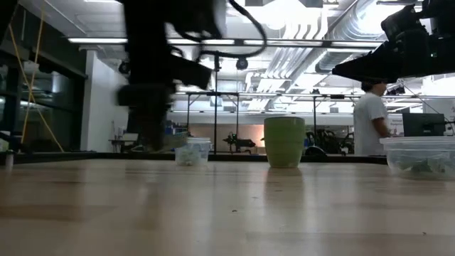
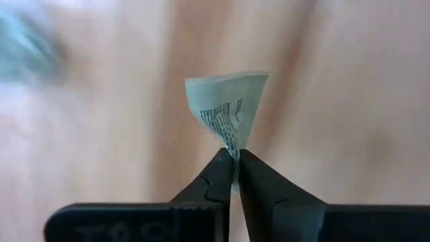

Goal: Pick and place items into bin
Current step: Put the white sweetener packet into the left transparent bin

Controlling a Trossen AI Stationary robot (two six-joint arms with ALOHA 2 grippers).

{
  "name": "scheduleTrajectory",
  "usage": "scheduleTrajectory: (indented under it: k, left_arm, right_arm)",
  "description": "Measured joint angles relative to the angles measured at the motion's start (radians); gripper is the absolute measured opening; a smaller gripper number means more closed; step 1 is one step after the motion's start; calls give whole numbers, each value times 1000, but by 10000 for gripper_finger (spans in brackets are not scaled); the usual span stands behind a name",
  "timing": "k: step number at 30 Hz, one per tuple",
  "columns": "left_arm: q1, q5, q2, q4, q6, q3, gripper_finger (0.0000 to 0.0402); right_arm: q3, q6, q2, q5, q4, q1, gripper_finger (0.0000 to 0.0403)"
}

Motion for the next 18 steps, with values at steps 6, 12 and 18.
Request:
scheduleTrajectory:
  k: [6, 12, 18]
  left_arm:
    - [164, -19, -2, -76, 208, 101, 37]
    - [326, -18, -2, -63, 386, 162, 48]
    - [422, 14, -5, -51, 505, 192, 43]
  right_arm:
    - [0, -5, 0, 0, 0, 0, 139]
    - [0, -8, 0, 1, 13, 0, 139]
    - [0, -20, 0, 1, 61, 0, 139]
